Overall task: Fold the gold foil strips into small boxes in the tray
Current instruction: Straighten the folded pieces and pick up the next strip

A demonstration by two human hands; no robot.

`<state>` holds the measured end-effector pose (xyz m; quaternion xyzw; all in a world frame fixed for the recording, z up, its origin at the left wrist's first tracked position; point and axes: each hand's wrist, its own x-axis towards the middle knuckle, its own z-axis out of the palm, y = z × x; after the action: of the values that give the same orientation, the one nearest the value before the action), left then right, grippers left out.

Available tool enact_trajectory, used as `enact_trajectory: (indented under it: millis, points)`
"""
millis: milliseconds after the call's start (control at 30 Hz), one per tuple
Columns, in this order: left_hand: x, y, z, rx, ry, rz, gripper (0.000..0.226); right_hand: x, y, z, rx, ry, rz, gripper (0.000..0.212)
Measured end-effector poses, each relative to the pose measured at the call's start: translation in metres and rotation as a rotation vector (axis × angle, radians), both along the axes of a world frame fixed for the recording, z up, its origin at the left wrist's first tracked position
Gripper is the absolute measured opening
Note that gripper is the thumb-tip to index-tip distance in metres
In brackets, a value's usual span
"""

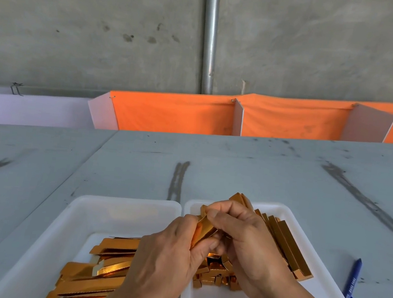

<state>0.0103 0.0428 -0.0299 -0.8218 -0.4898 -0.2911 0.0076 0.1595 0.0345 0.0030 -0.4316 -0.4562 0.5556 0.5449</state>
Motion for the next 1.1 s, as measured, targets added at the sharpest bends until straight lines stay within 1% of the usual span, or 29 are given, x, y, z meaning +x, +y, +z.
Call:
enact_trajectory:
  millis: [133, 233, 267, 400, 533, 633, 733, 833, 967, 1100]
  points:
    - [-0.002, -0.001, 0.002, -0.048, -0.094, -0.009, 0.042, 0.001, -0.003, 0.004, 0.073, -0.027, 0.015, 0.009]
    - [-0.002, -0.002, 0.004, -0.046, -0.16, -0.014, 0.042, 0.007, -0.003, 0.009, 0.06, -0.015, 0.067, 0.018]
    - [-0.002, -0.002, 0.005, -0.045, -0.165, -0.017, 0.04, 0.009, -0.002, 0.01, 0.042, -0.009, 0.073, 0.019]
    - [-0.003, -0.003, 0.005, -0.032, -0.136, -0.021, 0.04, 0.01, -0.002, 0.01, 0.035, -0.046, 0.067, 0.015]
    - [-0.004, -0.002, 0.004, -0.008, -0.124, -0.003, 0.04, 0.01, -0.002, 0.01, 0.097, -0.149, 0.022, 0.006]
    - [-0.004, -0.002, 0.003, -0.001, -0.121, -0.008, 0.04, 0.012, -0.002, 0.012, 0.105, -0.193, 0.011, 0.013]
    - [-0.003, -0.003, 0.003, 0.01, -0.092, 0.005, 0.046, 0.013, -0.001, 0.011, 0.087, -0.227, -0.007, 0.004]
    - [-0.002, -0.003, 0.003, 0.022, -0.075, 0.014, 0.051, 0.013, 0.0, 0.009, 0.075, -0.228, -0.035, 0.007]
    - [-0.002, -0.003, 0.002, 0.048, -0.036, 0.022, 0.05, 0.009, -0.001, 0.008, 0.06, -0.175, -0.053, 0.01]
    - [-0.001, -0.003, 0.002, 0.032, -0.061, 0.01, 0.05, 0.008, -0.001, 0.009, 0.047, -0.12, -0.046, 0.012]
